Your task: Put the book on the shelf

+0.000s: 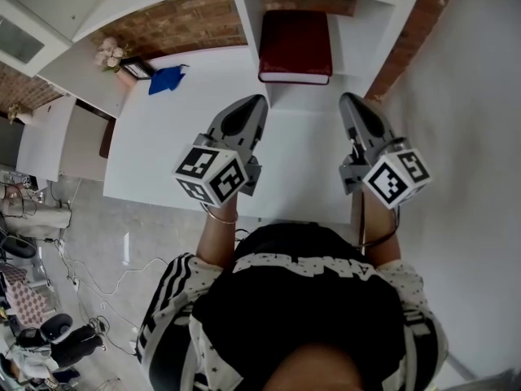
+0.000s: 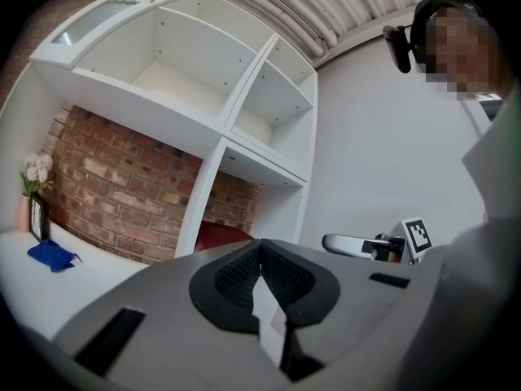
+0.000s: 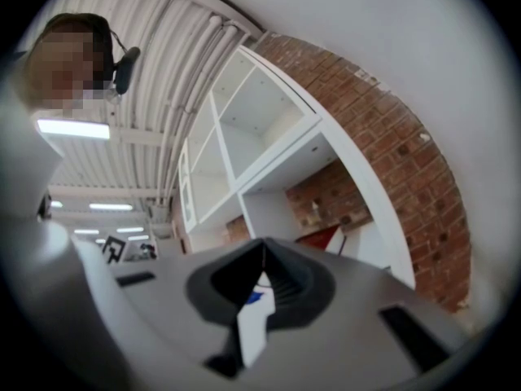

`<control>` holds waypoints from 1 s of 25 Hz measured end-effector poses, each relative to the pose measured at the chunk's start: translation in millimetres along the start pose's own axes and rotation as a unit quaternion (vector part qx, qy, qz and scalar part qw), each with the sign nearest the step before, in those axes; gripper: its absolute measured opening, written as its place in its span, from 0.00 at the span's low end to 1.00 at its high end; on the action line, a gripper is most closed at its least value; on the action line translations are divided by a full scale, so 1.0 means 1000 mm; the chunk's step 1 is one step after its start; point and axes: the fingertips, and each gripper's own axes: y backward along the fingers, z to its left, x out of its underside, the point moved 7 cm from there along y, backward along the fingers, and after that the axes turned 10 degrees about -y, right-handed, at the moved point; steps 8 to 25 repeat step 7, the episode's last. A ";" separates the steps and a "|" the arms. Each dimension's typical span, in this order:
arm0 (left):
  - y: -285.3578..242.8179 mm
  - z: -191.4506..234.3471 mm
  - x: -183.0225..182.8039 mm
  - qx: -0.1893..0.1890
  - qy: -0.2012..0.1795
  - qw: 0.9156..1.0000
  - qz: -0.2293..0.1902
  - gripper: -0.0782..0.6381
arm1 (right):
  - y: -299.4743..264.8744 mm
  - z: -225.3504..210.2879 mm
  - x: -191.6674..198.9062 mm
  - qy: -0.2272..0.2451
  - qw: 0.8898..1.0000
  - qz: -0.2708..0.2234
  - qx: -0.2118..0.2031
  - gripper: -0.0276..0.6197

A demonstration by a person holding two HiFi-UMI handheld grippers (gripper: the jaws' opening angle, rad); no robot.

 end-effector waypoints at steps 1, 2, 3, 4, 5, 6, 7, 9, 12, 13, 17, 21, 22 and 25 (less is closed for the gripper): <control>0.000 0.000 0.000 0.000 0.000 1.000 0.000 0.16 | 0.000 0.001 0.000 0.000 1.000 0.001 0.000 0.09; 0.000 0.000 0.000 0.000 0.000 1.000 -0.001 0.16 | -0.001 0.001 0.001 0.001 1.000 0.002 -0.001 0.09; 0.001 0.001 0.000 0.000 0.001 1.000 -0.001 0.16 | -0.001 0.002 0.001 0.000 1.000 0.003 -0.002 0.09; 0.001 0.001 0.000 0.001 0.001 1.000 0.000 0.16 | -0.001 0.003 0.001 0.001 1.000 0.003 -0.002 0.09; 0.001 0.001 0.000 0.001 0.001 1.000 0.000 0.16 | -0.002 0.003 0.001 0.001 1.000 0.003 -0.002 0.09; 0.000 0.001 0.000 0.002 0.001 1.000 0.000 0.16 | -0.002 0.004 0.001 0.002 1.000 0.003 -0.002 0.09; 0.000 0.001 0.000 0.003 0.001 1.000 0.000 0.16 | -0.002 0.004 0.000 0.003 1.000 0.003 -0.003 0.09; 0.000 0.001 0.000 0.003 0.001 1.000 0.000 0.16 | -0.002 0.004 0.000 0.003 1.000 0.003 -0.003 0.09; 0.000 0.001 0.000 0.003 0.001 1.000 0.000 0.16 | -0.002 0.004 0.000 0.003 1.000 0.003 -0.003 0.09; 0.000 0.001 0.000 0.003 0.001 1.000 0.000 0.16 | -0.002 0.004 0.000 0.003 1.000 0.003 -0.003 0.09; 0.000 0.001 0.000 0.003 0.001 1.000 0.000 0.16 | -0.002 0.004 0.000 0.003 1.000 0.003 -0.003 0.09; 0.000 0.001 0.000 0.003 0.001 1.000 0.000 0.16 | -0.002 0.004 0.000 0.003 1.000 0.003 -0.003 0.09; 0.000 0.001 0.000 0.003 0.001 1.000 0.000 0.16 | -0.002 0.004 0.000 0.003 1.000 0.003 -0.003 0.09; 0.000 0.001 0.000 0.003 0.001 1.000 0.000 0.16 | -0.002 0.004 0.000 0.003 1.000 0.003 -0.003 0.09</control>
